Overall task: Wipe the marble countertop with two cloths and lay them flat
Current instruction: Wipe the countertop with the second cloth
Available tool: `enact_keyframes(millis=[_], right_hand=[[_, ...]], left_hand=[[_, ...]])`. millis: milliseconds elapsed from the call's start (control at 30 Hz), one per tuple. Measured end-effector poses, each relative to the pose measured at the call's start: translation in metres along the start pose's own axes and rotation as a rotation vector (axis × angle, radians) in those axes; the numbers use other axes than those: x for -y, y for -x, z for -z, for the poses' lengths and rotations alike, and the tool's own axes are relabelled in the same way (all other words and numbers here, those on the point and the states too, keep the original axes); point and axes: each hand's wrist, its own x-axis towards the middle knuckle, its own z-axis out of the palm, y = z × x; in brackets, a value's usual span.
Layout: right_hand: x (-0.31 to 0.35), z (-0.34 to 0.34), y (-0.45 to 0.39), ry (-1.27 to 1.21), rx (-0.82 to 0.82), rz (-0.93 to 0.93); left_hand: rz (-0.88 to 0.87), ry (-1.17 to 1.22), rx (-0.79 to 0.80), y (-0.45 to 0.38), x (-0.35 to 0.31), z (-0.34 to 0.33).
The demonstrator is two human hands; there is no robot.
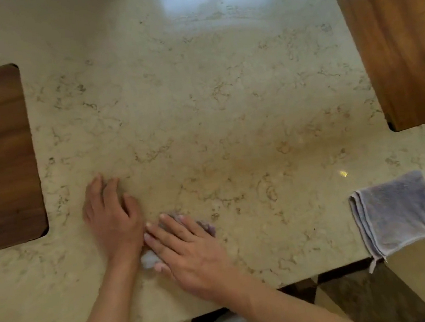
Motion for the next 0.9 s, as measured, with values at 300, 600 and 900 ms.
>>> enact_keyframes(millis=[300,600,900], right_hand=[[-0.236,0.114,0.009,0.164,-0.238,-0.847],[0.006,0.012,-0.097,0.073,-0.034,-0.011],[-0.211,0.113,-0.069,0.175,-0.251,-0.660]], left_hand=[[0.117,-0.094,0.072,0.003,0.034,0.024],[0.055,-0.014,-0.016,-0.005,0.057,0.031],[0.082,-0.108,0.009,-0.011,0.061,0.029]])
